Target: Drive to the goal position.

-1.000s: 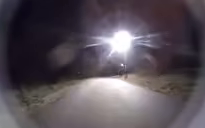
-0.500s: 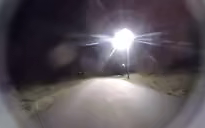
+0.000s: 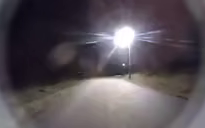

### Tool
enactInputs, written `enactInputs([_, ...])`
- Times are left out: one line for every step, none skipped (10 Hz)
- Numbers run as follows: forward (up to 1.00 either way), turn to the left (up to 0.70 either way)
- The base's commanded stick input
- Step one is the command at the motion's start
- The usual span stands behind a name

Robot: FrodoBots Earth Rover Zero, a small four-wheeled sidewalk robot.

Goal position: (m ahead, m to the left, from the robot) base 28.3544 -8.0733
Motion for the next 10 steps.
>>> enactInputs([1.00,-0.04])
enactInputs([1.00,-0.04])
enactInputs([1.00,-0.04])
enactInputs([1.00,-0.04])
enactInputs([1.00,-0.04])
enactInputs([1.00,-0.04])
enactInputs([1.00,-0.03])
enactInputs([1.00,-0.04])
enactInputs([1.00,-0.03])
enactInputs([1.00,-0.02])
